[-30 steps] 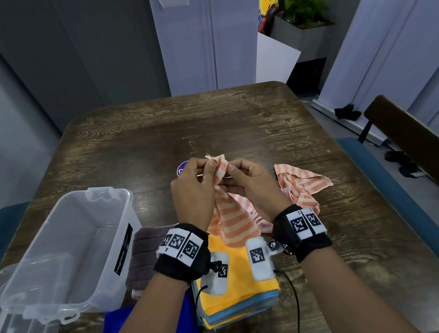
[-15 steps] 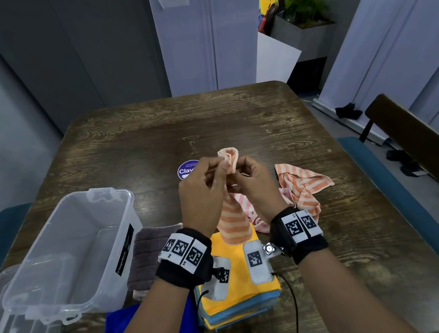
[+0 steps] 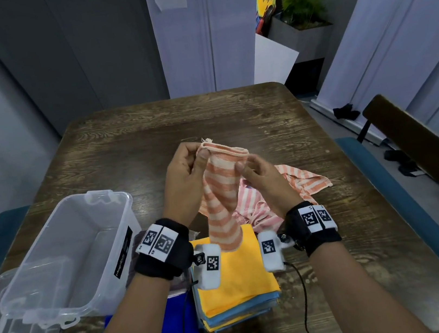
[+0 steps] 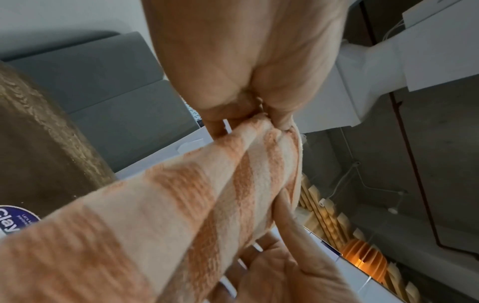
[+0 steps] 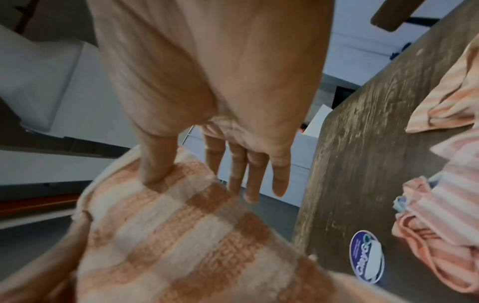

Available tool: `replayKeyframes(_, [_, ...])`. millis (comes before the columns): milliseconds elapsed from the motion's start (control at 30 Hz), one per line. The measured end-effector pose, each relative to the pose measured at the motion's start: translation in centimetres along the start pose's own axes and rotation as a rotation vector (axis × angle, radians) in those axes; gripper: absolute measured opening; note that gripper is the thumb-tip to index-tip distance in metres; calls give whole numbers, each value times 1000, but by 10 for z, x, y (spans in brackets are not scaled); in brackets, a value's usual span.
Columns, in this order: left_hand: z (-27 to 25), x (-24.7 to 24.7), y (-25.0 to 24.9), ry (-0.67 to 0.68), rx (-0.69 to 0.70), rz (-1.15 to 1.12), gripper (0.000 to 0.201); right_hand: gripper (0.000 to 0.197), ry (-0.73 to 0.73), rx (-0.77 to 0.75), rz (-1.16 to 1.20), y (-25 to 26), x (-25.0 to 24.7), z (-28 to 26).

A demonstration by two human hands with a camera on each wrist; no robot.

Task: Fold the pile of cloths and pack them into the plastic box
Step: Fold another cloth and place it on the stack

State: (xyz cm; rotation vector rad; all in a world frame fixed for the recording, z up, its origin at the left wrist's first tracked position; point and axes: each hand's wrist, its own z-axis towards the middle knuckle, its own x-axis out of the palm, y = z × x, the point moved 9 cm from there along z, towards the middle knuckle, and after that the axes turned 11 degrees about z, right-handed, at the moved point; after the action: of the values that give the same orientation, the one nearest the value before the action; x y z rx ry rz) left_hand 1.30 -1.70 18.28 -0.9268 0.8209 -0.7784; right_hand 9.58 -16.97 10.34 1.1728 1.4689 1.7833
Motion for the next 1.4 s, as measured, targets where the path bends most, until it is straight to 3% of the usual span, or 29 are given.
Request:
replayKeyframes(100, [5, -7, 6, 5, -18, -21, 19, 38, 80, -28, 137, 13, 19, 0])
replayKeyframes(233, [7, -23, 30, -75, -125, 35, 18, 2, 32, -183, 58, 44, 20, 6])
replayKeyframes(333, [5, -25, 30, -127, -106, 59, 12, 5, 73, -256, -89, 62, 29, 6])
replayKeyframes(433, [4, -14, 10, -42, 12, 181, 43, 21, 117, -220, -178, 66, 38, 3])
replayKeyframes(500, [7, 0, -2, 49, 130, 390, 59, 29, 151, -149, -173, 64, 42, -1])
replayKeyframes(633, [16, 19, -8, 135, 212, 570, 40, 36, 101, -13, 61, 51, 40, -7])
replayKeyframes(700, [17, 24, -5, 146, 202, 574, 37, 46, 58, 32, 66, 45, 35, -7])
replayKeyframes(767, [15, 25, -3, 138, 191, 576, 29, 63, 111, 62, 19, 38, 37, -8])
replayKeyframes(833, [16, 19, -4, 80, 197, 585, 24, 54, 171, 74, -78, 31, 39, -9])
replayKeyframes(1000, [25, -23, -6, -57, 112, 561, 28, 34, 294, 127, -442, -16, 37, -17])
replayKeyframes(1100, [20, -53, 2, -123, 70, 604, 29, 18, 320, 194, -528, -45, 34, -21])
replayKeyframes(1200, [7, -79, 25, -158, -21, 682, 34, 15, 325, 237, -633, -69, 32, -24])
replayKeyframes(1400, [-33, -133, 83, -249, -240, 735, 36, 5, 316, 376, -517, -104, 51, -33])
